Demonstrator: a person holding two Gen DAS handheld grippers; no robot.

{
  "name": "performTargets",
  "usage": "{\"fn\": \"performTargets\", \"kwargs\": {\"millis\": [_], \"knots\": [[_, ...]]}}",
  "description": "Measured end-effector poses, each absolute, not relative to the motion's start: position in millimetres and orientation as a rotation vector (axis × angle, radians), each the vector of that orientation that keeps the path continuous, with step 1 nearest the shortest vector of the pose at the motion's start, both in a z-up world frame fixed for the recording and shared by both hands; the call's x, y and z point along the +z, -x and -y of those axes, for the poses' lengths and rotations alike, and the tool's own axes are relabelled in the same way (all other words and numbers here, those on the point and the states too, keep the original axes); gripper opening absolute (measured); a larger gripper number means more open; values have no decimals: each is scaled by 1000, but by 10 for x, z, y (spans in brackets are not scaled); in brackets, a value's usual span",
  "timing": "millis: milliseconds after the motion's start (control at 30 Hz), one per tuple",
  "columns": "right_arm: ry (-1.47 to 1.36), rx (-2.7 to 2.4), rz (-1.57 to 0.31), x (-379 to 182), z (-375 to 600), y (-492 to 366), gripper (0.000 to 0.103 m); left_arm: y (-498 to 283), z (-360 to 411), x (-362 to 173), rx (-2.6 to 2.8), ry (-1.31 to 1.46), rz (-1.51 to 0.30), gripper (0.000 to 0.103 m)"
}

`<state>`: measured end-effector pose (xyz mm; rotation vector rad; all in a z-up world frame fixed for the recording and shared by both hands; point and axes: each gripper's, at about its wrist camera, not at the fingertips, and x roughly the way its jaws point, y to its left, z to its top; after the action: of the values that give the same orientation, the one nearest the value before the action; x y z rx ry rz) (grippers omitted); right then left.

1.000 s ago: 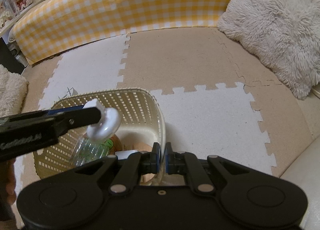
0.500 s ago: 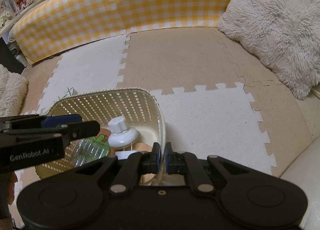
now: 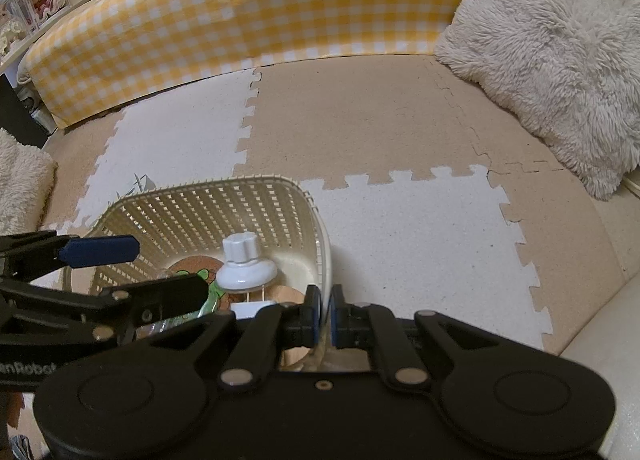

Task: Organize rigid objects
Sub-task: 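Carry the knob over the basket and release it inside with the left tool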

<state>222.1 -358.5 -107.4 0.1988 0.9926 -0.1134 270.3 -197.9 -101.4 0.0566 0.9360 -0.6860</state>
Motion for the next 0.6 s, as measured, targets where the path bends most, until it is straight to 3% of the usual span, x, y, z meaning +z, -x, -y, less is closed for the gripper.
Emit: {"fn": "performTargets", "kwargs": {"millis": [600], "knots": [[-200,-113,-993,-1066,3578,-2221,6,-2698,1815,-627,-645,-36,-842,102]]}}
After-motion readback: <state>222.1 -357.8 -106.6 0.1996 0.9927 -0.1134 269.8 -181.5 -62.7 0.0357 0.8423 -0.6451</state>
